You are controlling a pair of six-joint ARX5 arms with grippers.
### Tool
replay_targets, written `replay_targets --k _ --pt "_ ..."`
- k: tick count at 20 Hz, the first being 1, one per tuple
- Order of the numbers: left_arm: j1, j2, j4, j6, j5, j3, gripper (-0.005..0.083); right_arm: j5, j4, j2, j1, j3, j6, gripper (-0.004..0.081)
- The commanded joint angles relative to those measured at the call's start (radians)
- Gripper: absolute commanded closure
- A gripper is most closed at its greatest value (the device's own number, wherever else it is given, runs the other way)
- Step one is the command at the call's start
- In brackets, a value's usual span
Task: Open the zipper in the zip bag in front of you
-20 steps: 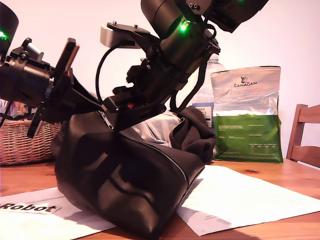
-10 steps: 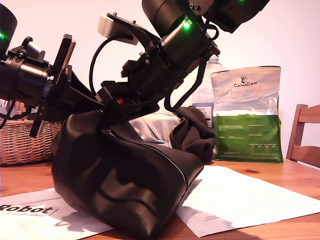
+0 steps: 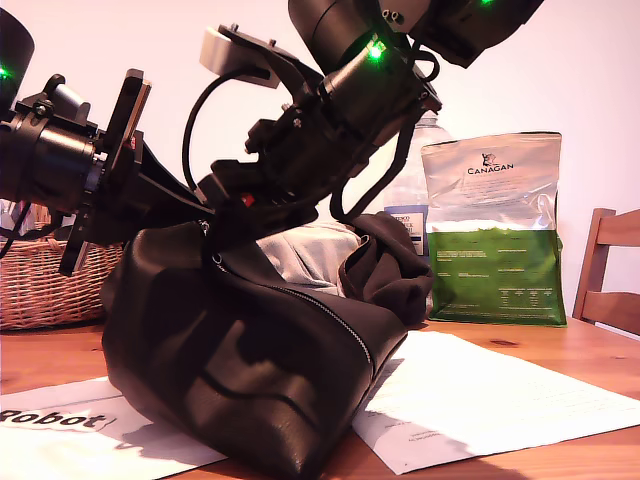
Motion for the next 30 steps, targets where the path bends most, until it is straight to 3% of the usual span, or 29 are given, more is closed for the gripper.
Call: replay_targets --k 1,11,26,27,29,30 --pt "-0.005 -0.002 0.012 0.009 0.016 -0.002 0.0798 -0.002 -0.005 0.025 0.004 -0.016 0.003 0.0689" --pt "-0.005 -0.002 0.013 0.009 0.015 -0.002 0.0798 0.0 -0.015 0.025 0.004 -0.016 0.003 0.0783" --pt "0.05 -0.002 0.023 0.02 0.017 -0.002 0.0798 0.027 -0.061 0.025 0.003 -0.016 0.001 0.0777" --pt "0.05 -0.002 0.023 0.02 0.019 -0.002 0.0798 0.027 -0.062 0.025 0.003 -0.016 0.001 0.0732" --pt "0.05 -0.002 0.023 0.02 0.029 -0.002 0.0798 0.022 -0.055 0.025 0.004 -0.014 0.005 0.0538" --pt "0.05 -0.002 0.023 0.019 0.033 -0.002 0.0798 0.022 -0.055 0.024 0.004 -0.009 0.011 0.0501"
